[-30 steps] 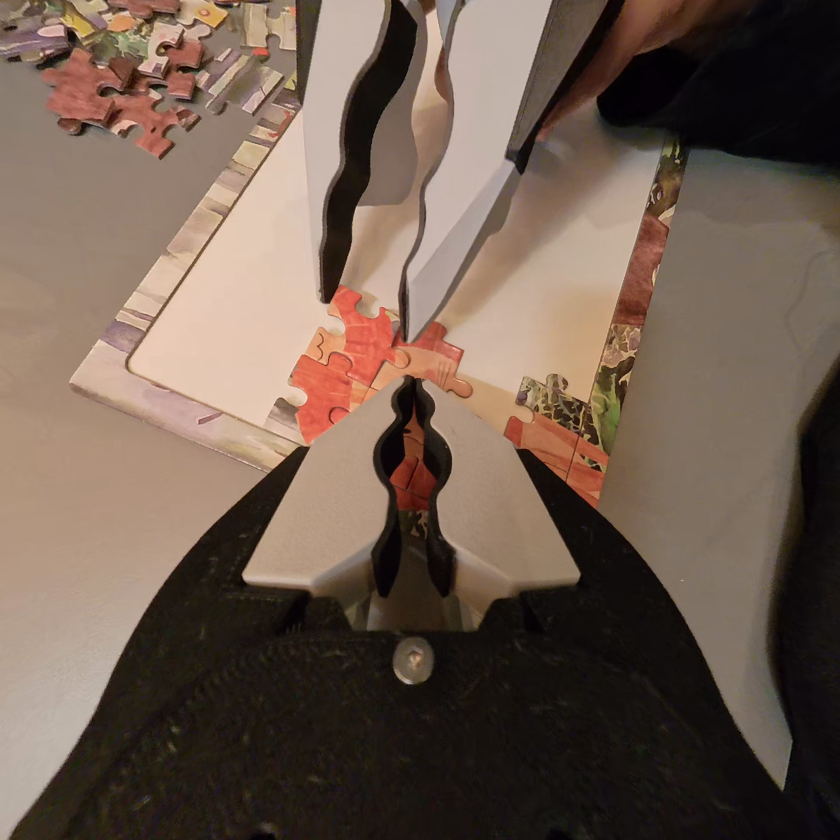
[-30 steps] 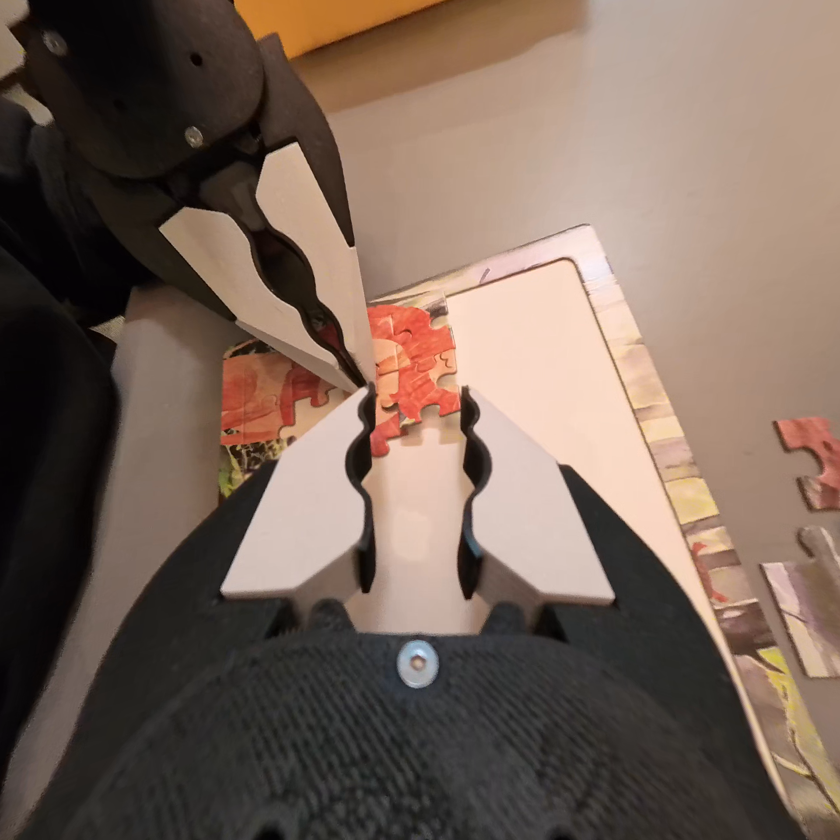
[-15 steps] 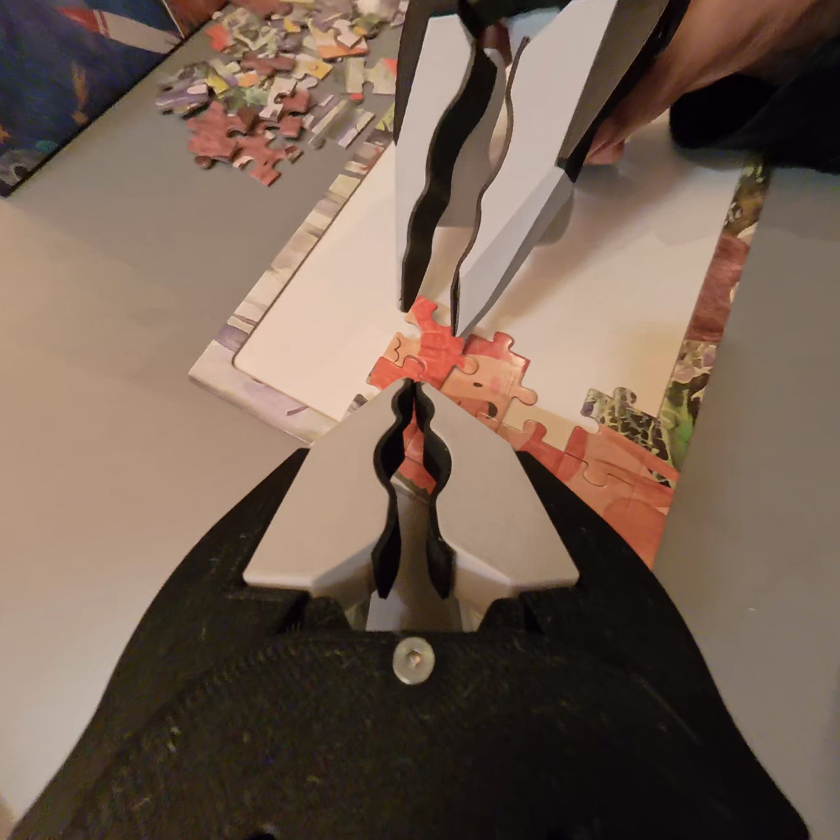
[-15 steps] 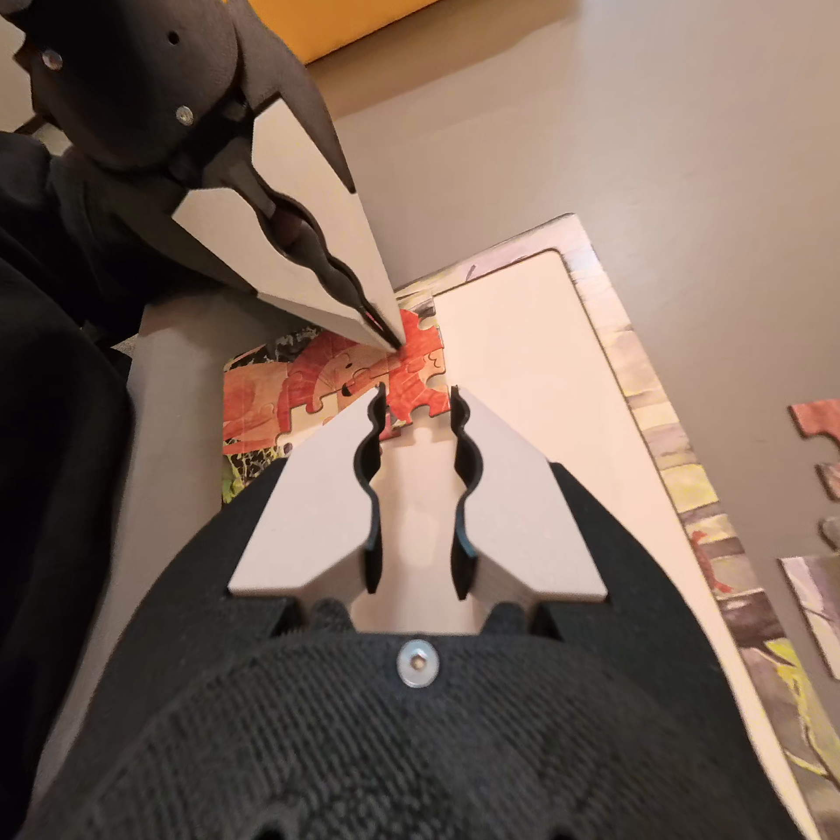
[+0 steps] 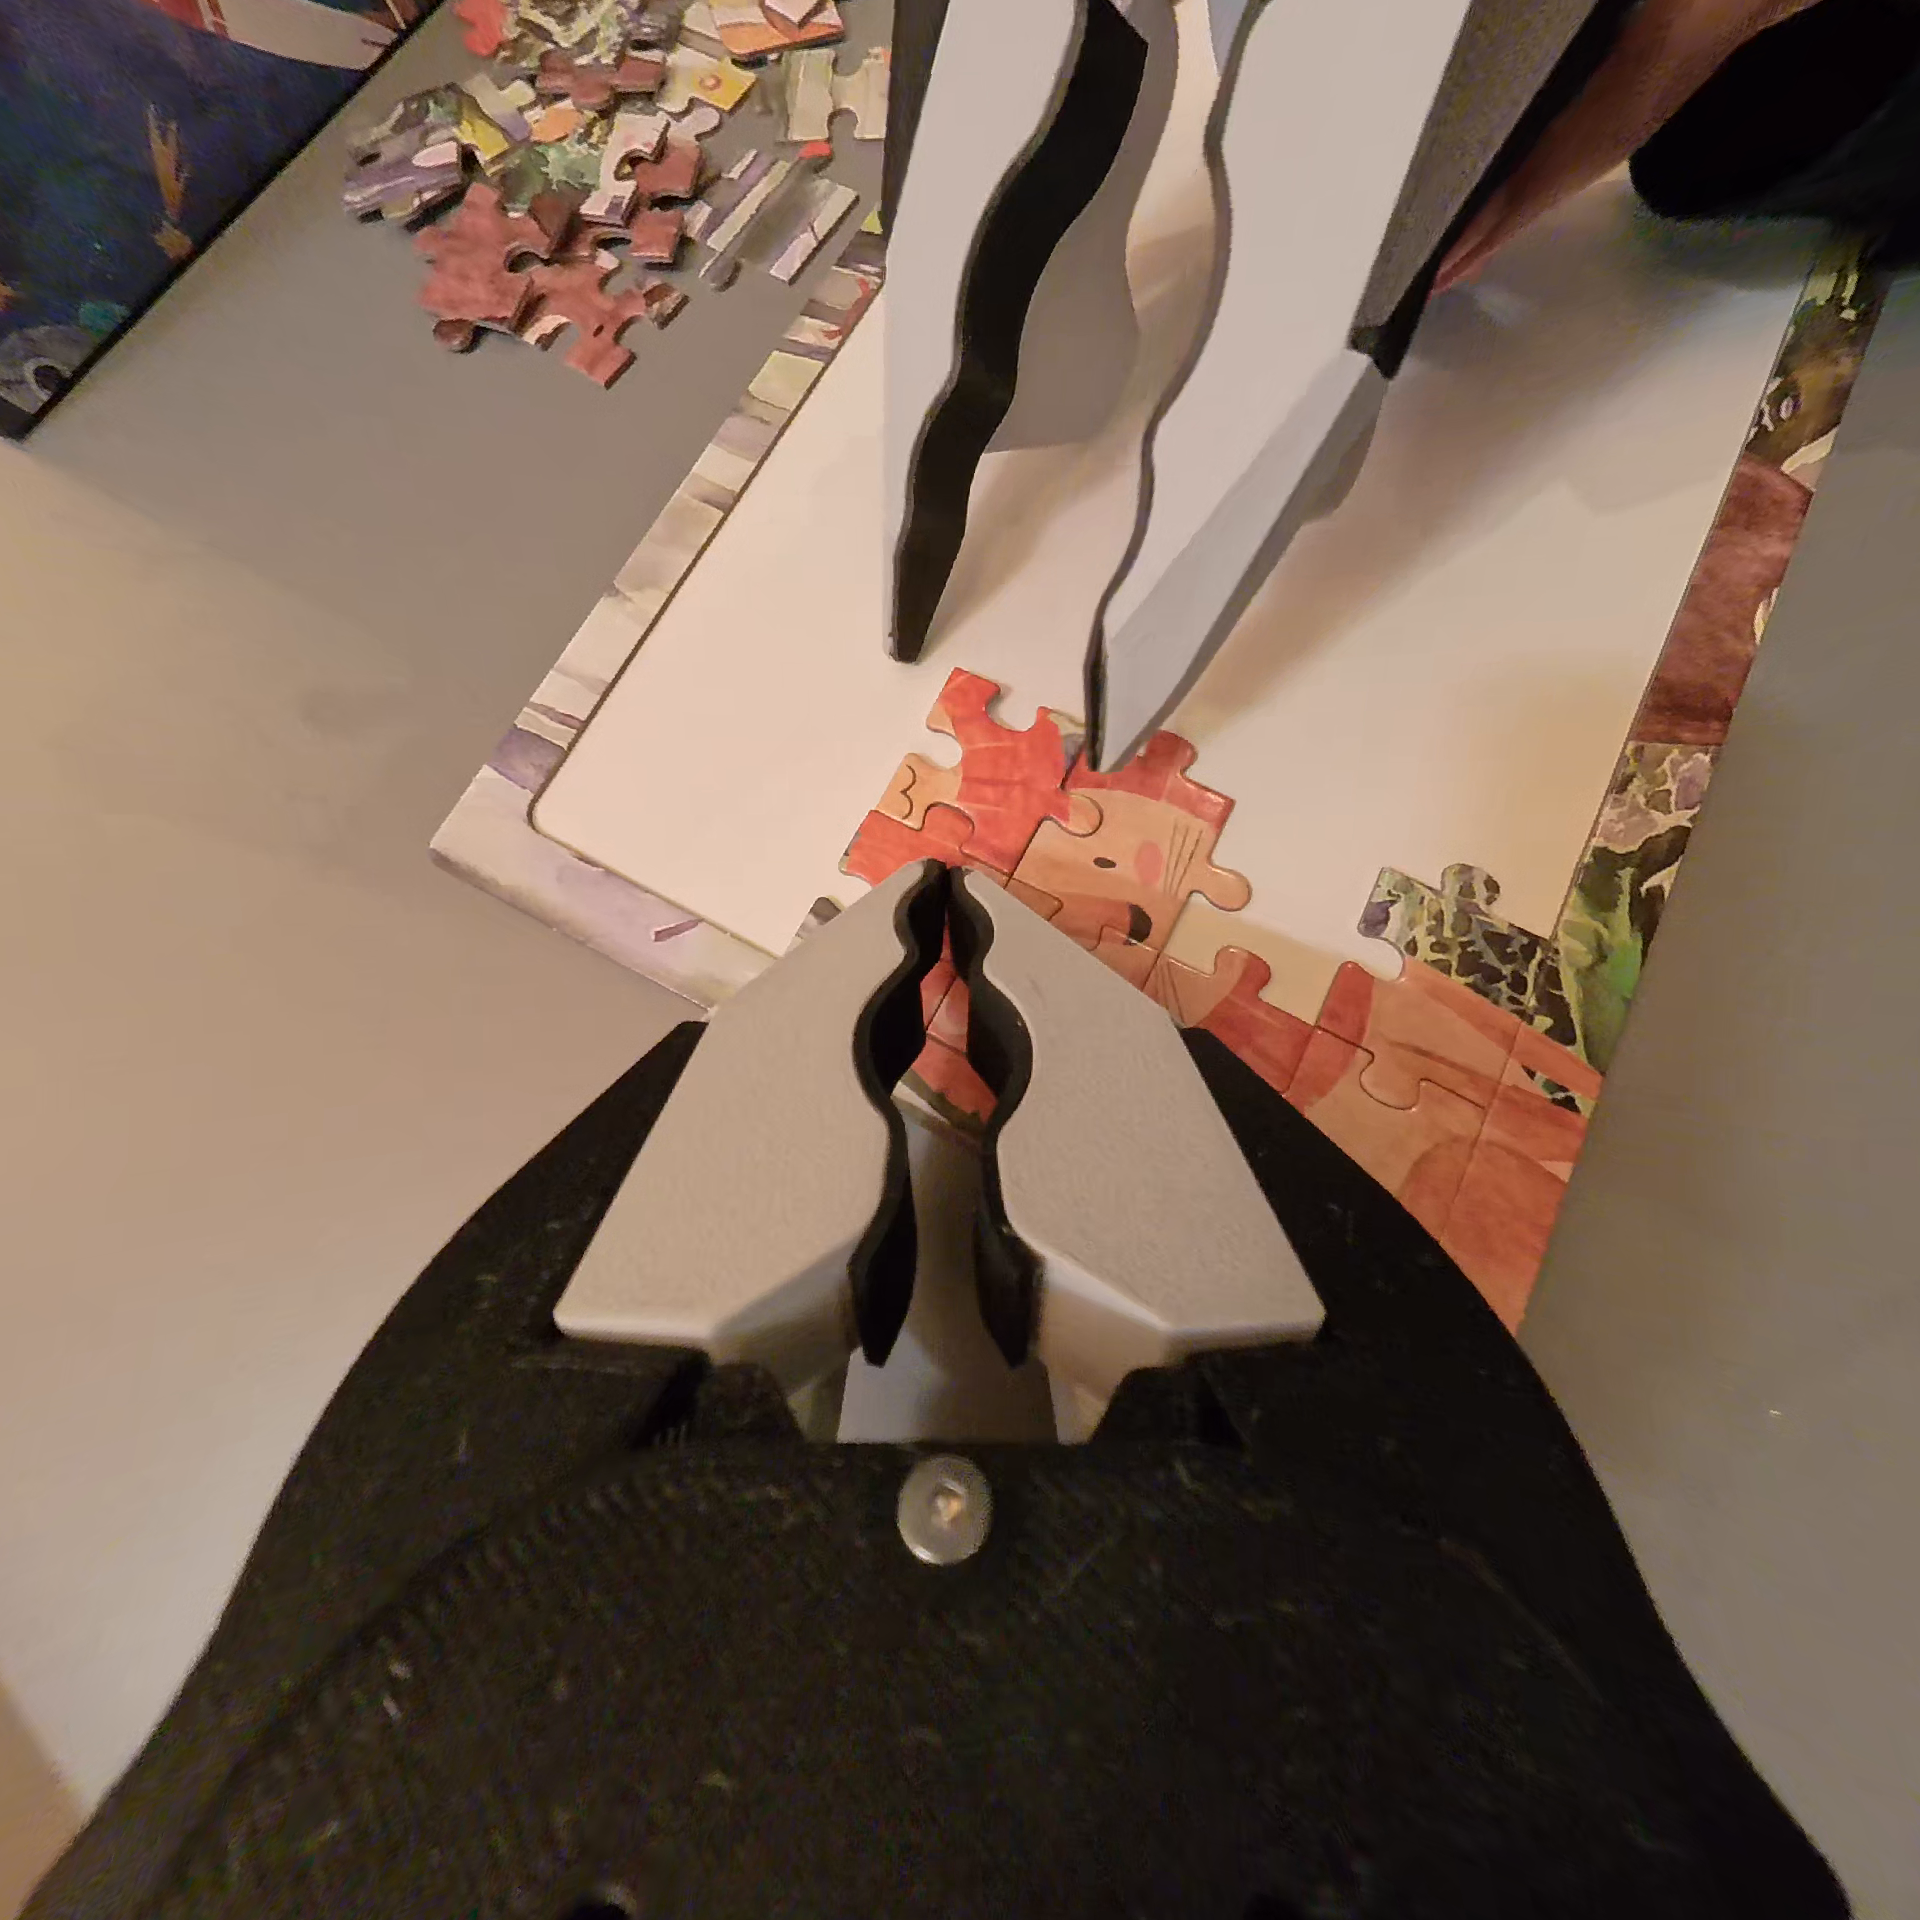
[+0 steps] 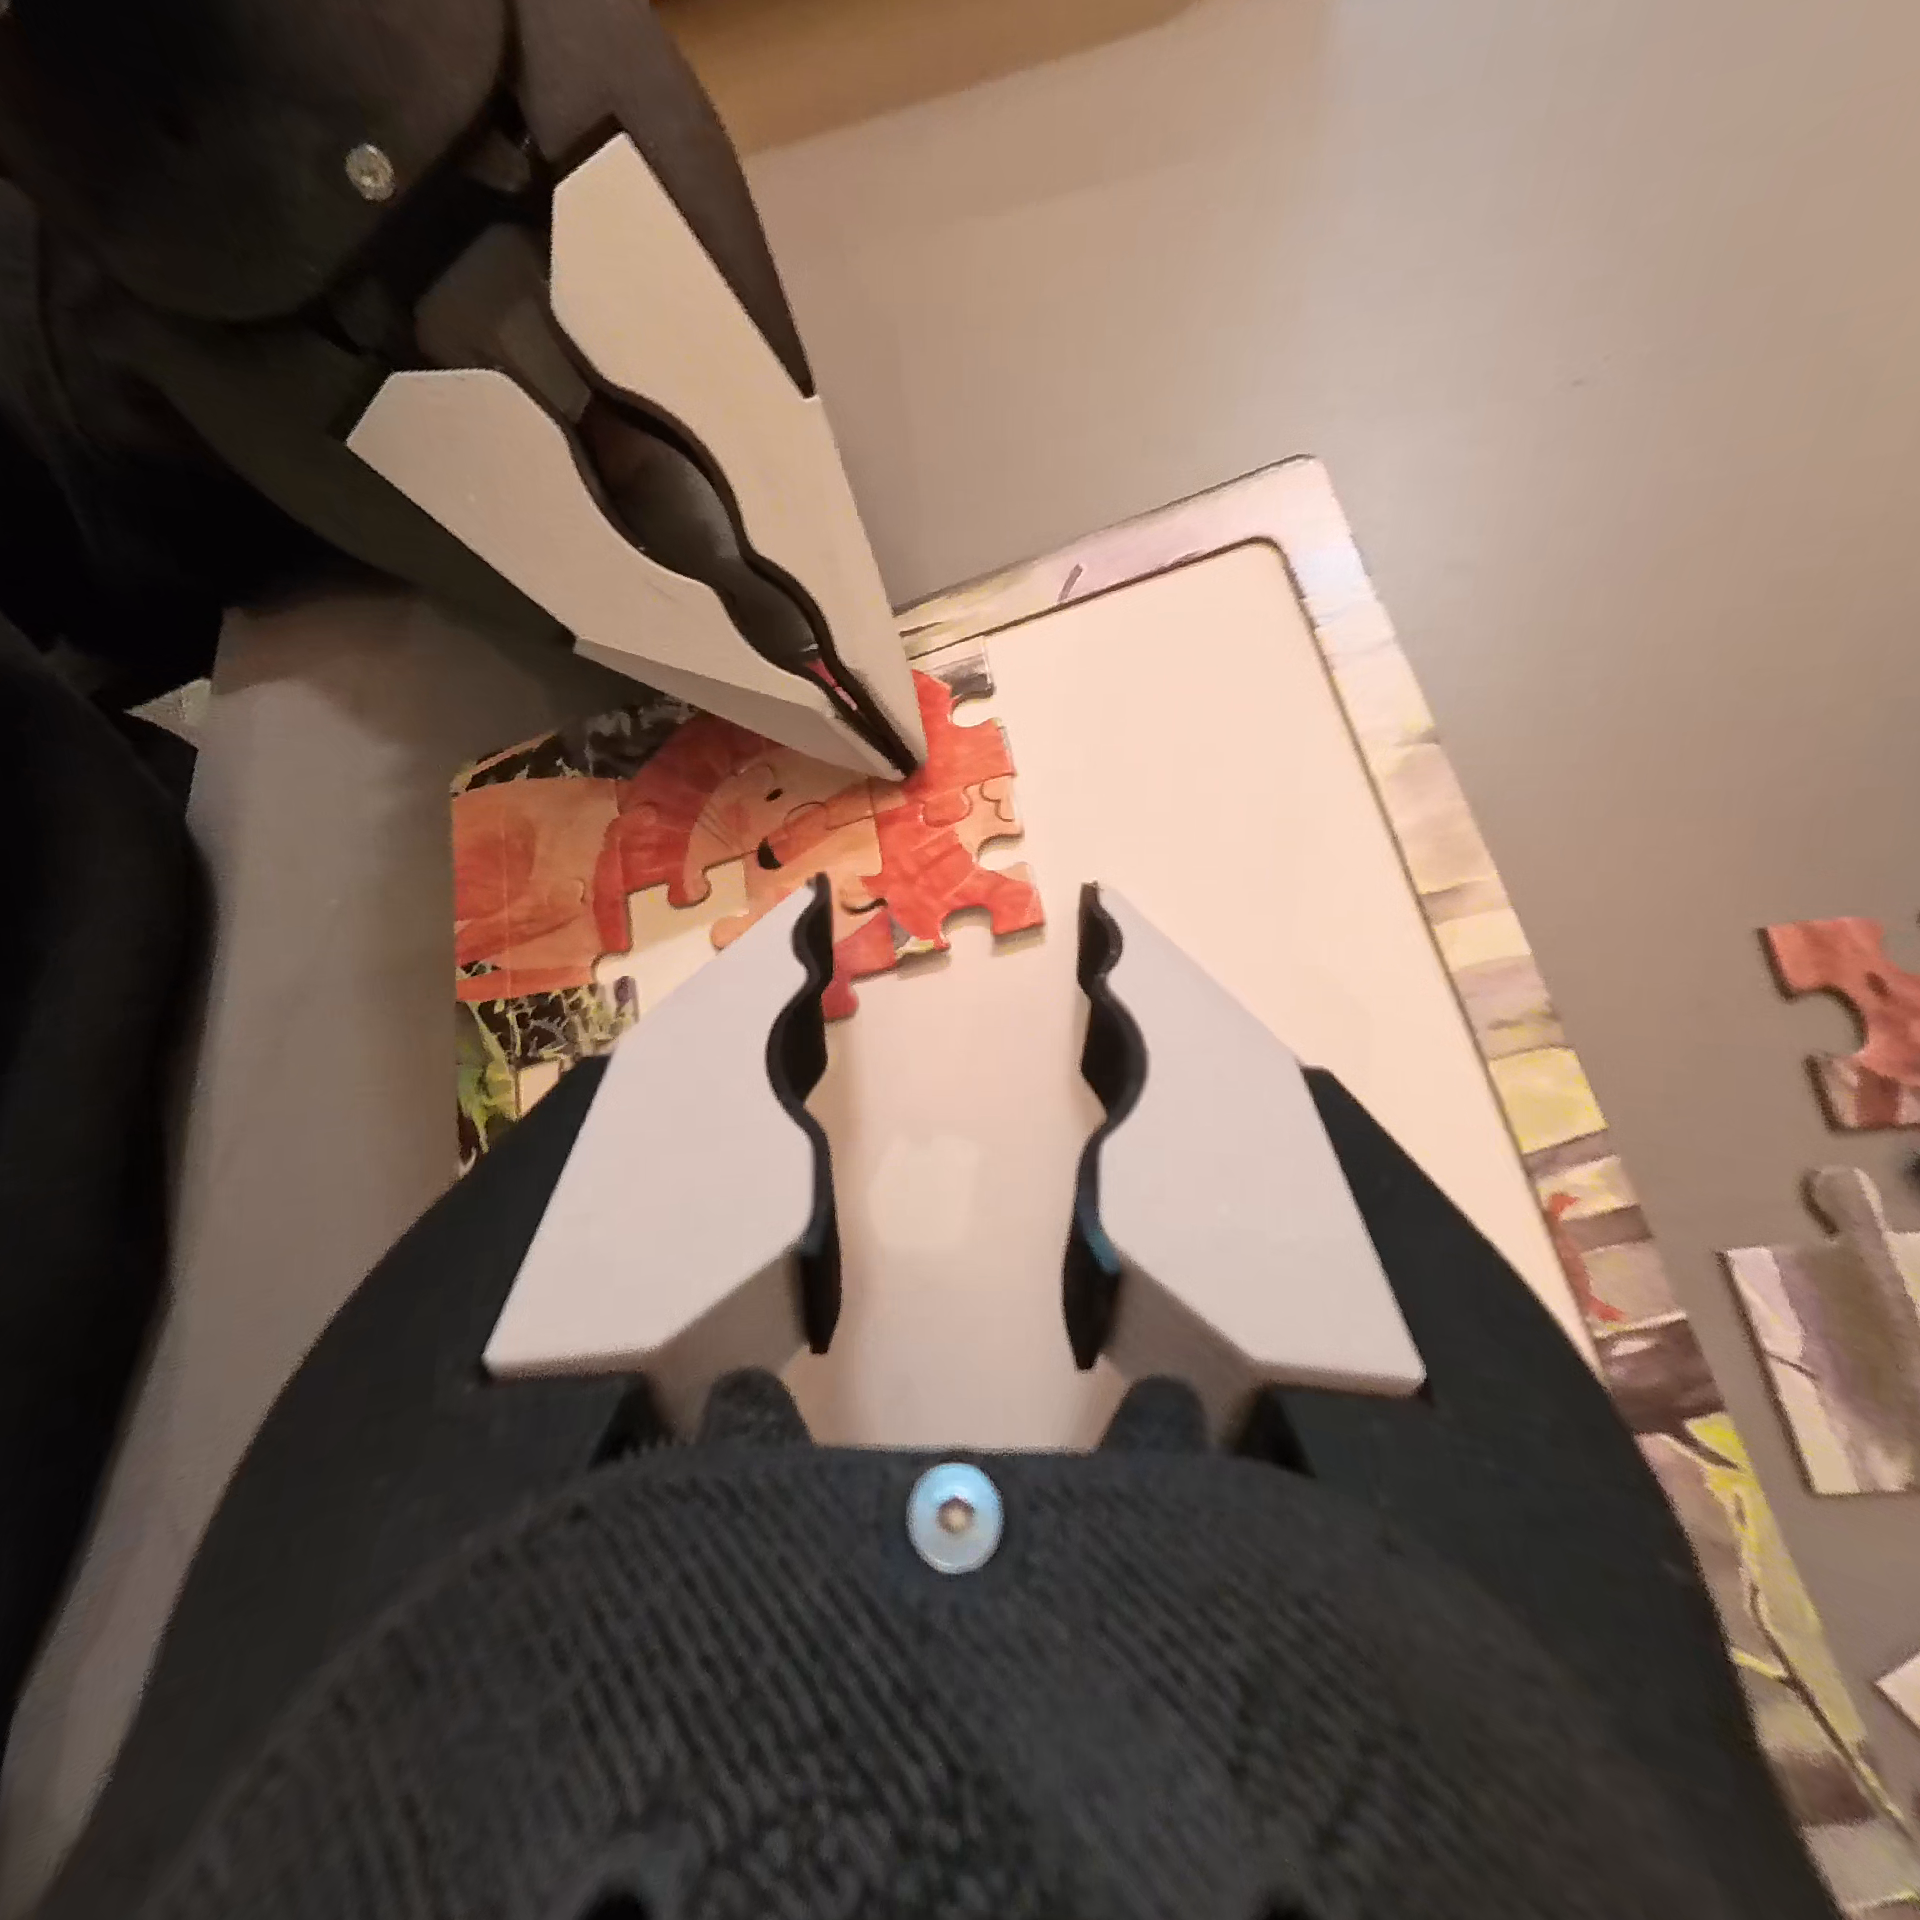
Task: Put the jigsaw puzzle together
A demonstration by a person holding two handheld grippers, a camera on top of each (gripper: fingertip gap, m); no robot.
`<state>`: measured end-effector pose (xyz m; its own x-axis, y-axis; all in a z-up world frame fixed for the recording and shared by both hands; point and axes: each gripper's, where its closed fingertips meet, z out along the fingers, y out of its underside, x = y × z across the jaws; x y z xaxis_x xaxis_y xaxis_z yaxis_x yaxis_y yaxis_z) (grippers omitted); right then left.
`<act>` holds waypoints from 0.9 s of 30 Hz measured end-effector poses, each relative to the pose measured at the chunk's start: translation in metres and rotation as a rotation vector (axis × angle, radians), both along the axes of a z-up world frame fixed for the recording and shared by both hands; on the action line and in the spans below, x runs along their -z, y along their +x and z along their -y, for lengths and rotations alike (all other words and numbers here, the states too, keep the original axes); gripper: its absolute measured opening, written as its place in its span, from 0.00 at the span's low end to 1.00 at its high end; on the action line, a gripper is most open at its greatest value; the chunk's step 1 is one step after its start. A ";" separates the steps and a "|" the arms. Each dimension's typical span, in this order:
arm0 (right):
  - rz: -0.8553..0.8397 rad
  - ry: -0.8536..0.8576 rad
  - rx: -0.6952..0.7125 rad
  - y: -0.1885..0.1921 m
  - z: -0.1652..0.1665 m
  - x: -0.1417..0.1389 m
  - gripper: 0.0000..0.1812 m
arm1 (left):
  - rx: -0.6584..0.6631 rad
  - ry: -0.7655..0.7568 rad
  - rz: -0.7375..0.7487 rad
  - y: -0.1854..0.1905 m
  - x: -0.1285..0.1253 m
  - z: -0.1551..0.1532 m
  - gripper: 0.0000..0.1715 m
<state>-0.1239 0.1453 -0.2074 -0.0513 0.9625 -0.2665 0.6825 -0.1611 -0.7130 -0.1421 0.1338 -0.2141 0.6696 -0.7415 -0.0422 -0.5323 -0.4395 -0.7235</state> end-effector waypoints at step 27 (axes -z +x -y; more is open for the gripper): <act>0.025 0.118 -0.034 -0.001 0.002 0.003 0.29 | -0.002 -0.008 0.003 0.000 0.000 0.000 0.00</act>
